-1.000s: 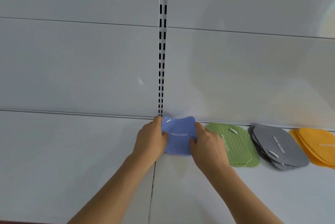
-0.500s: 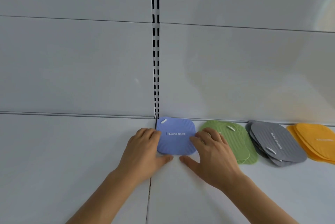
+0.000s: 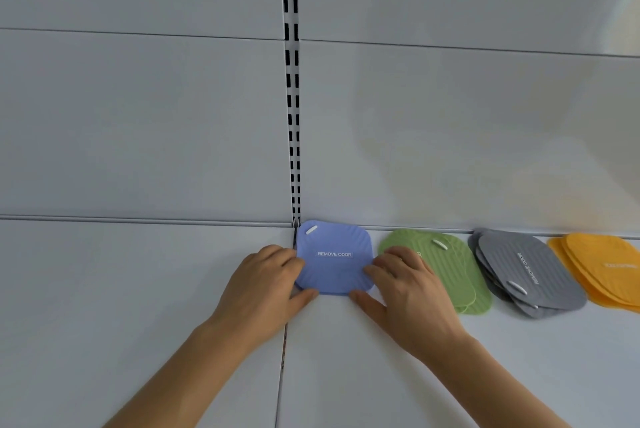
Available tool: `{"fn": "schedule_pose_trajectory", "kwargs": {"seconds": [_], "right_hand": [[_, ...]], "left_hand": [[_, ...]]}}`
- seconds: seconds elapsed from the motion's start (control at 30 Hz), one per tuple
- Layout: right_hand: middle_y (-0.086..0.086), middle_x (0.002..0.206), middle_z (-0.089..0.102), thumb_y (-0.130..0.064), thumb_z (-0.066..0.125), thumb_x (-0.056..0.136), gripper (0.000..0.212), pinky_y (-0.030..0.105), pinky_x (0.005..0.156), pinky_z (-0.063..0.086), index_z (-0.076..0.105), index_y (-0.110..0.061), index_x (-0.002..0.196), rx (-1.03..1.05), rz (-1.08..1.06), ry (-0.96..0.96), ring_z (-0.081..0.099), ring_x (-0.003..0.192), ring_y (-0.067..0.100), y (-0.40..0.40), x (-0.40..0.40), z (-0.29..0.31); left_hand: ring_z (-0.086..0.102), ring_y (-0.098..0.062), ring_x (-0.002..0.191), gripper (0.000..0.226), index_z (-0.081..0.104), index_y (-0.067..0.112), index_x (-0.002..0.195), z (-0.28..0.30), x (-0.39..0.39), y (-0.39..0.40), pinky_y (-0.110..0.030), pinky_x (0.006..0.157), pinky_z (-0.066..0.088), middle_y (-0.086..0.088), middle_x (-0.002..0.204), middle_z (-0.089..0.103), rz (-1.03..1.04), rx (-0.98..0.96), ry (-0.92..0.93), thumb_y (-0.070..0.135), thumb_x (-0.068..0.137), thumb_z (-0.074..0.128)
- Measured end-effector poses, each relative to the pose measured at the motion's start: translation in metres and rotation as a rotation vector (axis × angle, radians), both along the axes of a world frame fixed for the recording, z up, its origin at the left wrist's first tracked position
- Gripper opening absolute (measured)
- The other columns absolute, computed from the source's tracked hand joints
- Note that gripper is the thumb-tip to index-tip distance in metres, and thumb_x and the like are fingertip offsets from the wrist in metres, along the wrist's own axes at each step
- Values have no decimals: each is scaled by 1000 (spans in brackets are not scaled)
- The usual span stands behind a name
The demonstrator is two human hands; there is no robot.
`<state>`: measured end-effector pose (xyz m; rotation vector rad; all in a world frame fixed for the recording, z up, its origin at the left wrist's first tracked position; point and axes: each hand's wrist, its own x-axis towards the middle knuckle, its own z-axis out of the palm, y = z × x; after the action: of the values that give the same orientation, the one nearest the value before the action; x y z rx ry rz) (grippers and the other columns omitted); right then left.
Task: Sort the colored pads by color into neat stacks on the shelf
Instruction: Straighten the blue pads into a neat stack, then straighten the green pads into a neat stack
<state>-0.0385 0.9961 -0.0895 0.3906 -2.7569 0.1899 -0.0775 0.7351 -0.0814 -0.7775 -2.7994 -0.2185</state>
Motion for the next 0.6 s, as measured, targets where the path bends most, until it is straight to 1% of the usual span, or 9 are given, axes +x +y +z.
{"fn": "schedule_pose_trajectory", "kwargs": {"seconds": [0.07,0.13,0.2,0.27,0.37,0.4,0.5,0.57,0.6], "right_hand": [[-2,93,67,-58,56,95,42,42,88,52,72,-19,92,2,5,8,59,107,29,1,1,0],[-1,94,67,-58,56,95,42,42,89,52,72,-20,92,5,7,16,59,107,30,2,1,-1],[1,100,67,-57,56,95,42,43,90,53,73,-19,94,-2,5,34,59,111,31,1,1,-2],[3,107,68,-56,57,96,41,43,91,54,74,-18,95,-9,12,50,59,114,33,1,2,-4],[3,108,68,-55,54,97,43,44,90,54,74,-17,96,-7,21,43,60,116,34,-1,2,-4],[3,110,68,-55,54,97,44,45,90,54,74,-17,97,-6,16,36,59,117,34,-2,3,-2],[6,118,66,-54,55,97,44,46,93,54,72,-15,110,-30,-18,26,57,122,34,2,10,6],[5,116,67,-45,57,98,36,45,93,54,72,-14,110,-54,-65,41,56,121,34,15,14,12],[5,114,67,-40,57,97,33,45,94,53,72,-14,109,-44,-103,44,57,120,34,25,16,14]], "left_hand": [[65,-20,96,46,71,21,87,0,1,0,-36,72,56,9,93,70,9,-23,-2,61,85,48],[65,-23,100,38,73,20,85,0,2,1,-38,72,57,7,98,70,31,-27,9,56,84,61],[65,-23,99,31,73,20,85,-1,4,1,-38,72,57,6,100,69,39,-2,-2,52,83,73],[66,-21,93,33,73,21,87,-3,4,0,-36,72,56,9,95,68,26,23,-17,53,86,68],[65,-20,90,43,72,22,86,0,3,0,-35,70,54,10,92,67,16,14,-33,59,86,49],[64,-21,90,45,70,22,84,1,3,2,-34,70,52,10,91,66,20,3,-41,60,85,46],[63,-24,90,48,69,21,84,6,4,8,-36,71,52,7,93,66,38,18,-8,65,82,47],[64,-25,90,50,72,20,89,10,6,20,-39,71,56,4,95,68,47,46,24,64,84,50],[66,-26,88,47,74,19,90,12,7,29,-40,70,57,3,93,69,41,58,39,61,85,52]]}}
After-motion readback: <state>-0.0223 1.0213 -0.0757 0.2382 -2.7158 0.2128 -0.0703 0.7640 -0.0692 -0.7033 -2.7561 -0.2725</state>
